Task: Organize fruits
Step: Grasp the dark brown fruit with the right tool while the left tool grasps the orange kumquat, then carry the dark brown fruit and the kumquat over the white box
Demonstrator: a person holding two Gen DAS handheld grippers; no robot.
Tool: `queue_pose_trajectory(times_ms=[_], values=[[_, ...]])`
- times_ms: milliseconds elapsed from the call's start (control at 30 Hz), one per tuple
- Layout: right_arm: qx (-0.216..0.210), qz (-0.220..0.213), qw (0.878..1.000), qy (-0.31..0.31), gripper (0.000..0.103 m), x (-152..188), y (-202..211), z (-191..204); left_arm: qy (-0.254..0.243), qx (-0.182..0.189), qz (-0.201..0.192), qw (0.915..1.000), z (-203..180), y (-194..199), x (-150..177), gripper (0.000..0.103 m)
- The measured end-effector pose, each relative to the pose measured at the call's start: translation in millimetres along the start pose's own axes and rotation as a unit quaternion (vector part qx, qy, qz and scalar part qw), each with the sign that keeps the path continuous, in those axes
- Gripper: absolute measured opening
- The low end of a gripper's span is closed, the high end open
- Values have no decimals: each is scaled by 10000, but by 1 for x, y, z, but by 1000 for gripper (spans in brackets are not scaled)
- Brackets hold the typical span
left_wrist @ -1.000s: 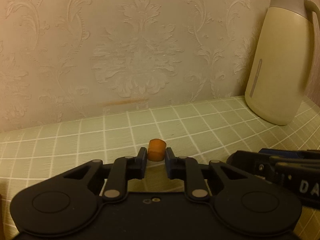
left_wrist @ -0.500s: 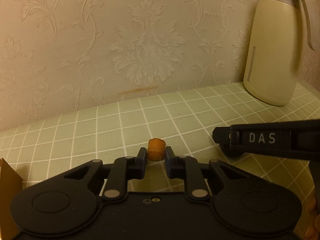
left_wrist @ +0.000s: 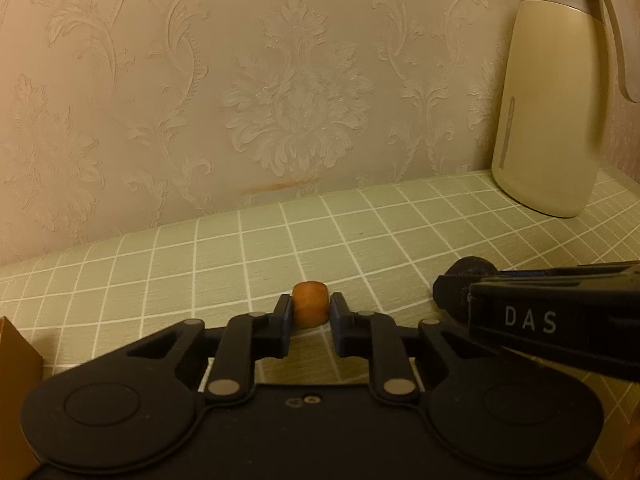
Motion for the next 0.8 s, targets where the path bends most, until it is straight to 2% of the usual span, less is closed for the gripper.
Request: queue_pose_trajectory(times_ms=[300, 533, 800], values=[[-81, -73, 9999, 77, 32, 0, 16, 2, 52, -30, -125, 9999, 2, 20, 1, 10], [-299, -210, 9987, 354, 32, 5, 54, 9, 95, -231, -297, 9992, 8, 74, 8, 10], [-844, -336, 9922, 850, 32, 28, 106, 53, 181, -541, -377, 9977, 27, 143, 31, 10]])
Point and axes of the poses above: each gripper's, at about its wrist camera, not at the fingertips, and y roughly against the way its jaws point, z to its left, x to its underside, the point moved 3 cm from there along -y, roughly the way its jaws point, and after that the axes turned 1 degree about x, right-handed, at the moved point
